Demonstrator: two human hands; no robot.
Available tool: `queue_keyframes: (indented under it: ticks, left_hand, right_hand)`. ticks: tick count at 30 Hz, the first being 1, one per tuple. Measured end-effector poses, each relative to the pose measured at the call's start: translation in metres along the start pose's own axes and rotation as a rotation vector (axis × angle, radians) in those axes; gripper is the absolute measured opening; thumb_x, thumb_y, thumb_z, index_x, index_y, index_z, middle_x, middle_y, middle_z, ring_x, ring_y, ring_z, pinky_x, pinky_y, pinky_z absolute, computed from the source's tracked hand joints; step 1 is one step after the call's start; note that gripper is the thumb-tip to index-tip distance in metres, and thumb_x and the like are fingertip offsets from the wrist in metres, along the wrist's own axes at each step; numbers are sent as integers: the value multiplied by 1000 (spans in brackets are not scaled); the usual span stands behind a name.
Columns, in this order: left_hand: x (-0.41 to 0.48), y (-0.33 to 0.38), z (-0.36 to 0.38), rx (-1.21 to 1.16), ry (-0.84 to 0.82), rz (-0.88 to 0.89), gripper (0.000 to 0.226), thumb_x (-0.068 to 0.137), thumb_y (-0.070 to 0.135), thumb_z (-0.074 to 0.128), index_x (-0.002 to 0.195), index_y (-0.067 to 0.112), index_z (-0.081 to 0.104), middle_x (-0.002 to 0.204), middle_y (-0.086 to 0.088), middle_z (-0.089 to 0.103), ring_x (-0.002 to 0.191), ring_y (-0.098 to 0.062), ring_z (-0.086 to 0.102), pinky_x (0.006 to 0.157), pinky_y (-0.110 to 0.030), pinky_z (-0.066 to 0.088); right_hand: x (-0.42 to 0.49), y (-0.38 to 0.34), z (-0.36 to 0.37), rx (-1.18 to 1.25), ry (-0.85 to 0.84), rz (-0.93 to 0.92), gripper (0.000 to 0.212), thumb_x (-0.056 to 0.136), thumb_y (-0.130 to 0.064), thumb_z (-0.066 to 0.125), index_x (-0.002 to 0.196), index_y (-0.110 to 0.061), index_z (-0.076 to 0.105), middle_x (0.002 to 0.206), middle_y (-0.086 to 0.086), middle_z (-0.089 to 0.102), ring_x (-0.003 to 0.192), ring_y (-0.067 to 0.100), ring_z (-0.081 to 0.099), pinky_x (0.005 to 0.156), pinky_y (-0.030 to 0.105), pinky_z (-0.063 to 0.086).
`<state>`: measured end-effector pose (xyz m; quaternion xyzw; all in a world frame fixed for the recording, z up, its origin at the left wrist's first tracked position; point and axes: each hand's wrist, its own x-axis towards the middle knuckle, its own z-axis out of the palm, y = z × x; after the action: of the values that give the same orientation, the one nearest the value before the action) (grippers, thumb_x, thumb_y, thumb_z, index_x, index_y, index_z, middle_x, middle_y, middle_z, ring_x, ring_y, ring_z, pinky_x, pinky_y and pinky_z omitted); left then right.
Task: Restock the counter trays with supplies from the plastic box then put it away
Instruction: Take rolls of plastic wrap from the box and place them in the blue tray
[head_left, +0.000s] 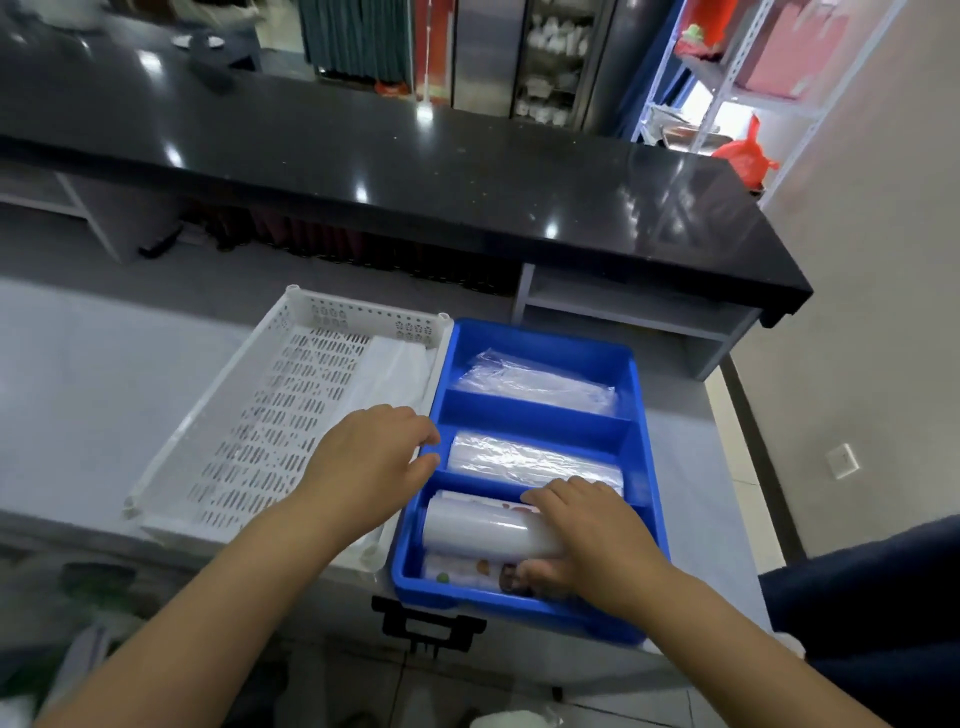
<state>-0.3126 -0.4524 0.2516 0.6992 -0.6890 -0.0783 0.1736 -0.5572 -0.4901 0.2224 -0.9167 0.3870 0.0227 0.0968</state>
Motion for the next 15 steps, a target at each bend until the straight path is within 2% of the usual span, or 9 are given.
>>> queue_keyframes:
  ticks: [4, 10, 11, 13, 14, 15]
  left_hand:
    - [-22, -8, -7, 154, 45, -68, 27, 90, 41, 46, 112, 31, 59, 108, 11, 64, 97, -13, 56, 76, -27, 42]
    - [-86, -39, -25, 199, 41, -308, 29, 89, 38, 48, 113, 27, 60, 107, 6, 63, 99, -18, 57, 78, -32, 42]
    - [-99, -45, -31, 214, 44, -325, 27, 88, 34, 52, 110, 22, 63, 103, 2, 65, 96, -22, 59, 77, -34, 45]
    - [-127, -58, -42, 263, 75, -348, 15, 80, 23, 66, 90, 12, 69, 85, -6, 69, 77, -29, 64, 64, -37, 52]
    - [-141, -66, -47, 294, 91, -377, 10, 77, 20, 70, 80, 10, 69, 77, -7, 68, 70, -29, 64, 58, -36, 51]
    - [-156, -75, -52, 313, 72, -426, 10, 78, 21, 69, 78, 11, 68, 77, -7, 67, 70, -28, 63, 58, -35, 50]
  right_hand:
    - [26, -13, -16, 35, 66, -79, 50, 86, -55, 51, 129, -32, 43, 127, -8, 56, 112, 15, 50, 93, 30, 41]
    - [69, -66, -24, 16, 104, -334, 39, 91, -45, 48, 124, -25, 53, 116, -4, 63, 104, 18, 55, 85, 32, 42]
    - [76, -79, -23, 0, 105, -374, 38, 92, -42, 47, 124, -23, 53, 116, -3, 63, 104, 19, 55, 86, 33, 42]
    - [86, -108, -19, -42, 91, -448, 36, 93, -39, 44, 124, -21, 53, 115, 0, 62, 103, 21, 54, 86, 35, 41]
    - [91, -123, -16, -66, 82, -482, 35, 94, -38, 43, 122, -20, 54, 114, 1, 63, 103, 22, 53, 85, 35, 41]
    - [95, -139, -13, -88, 73, -518, 34, 94, -38, 42, 120, -20, 55, 113, 1, 63, 102, 23, 53, 85, 36, 41]
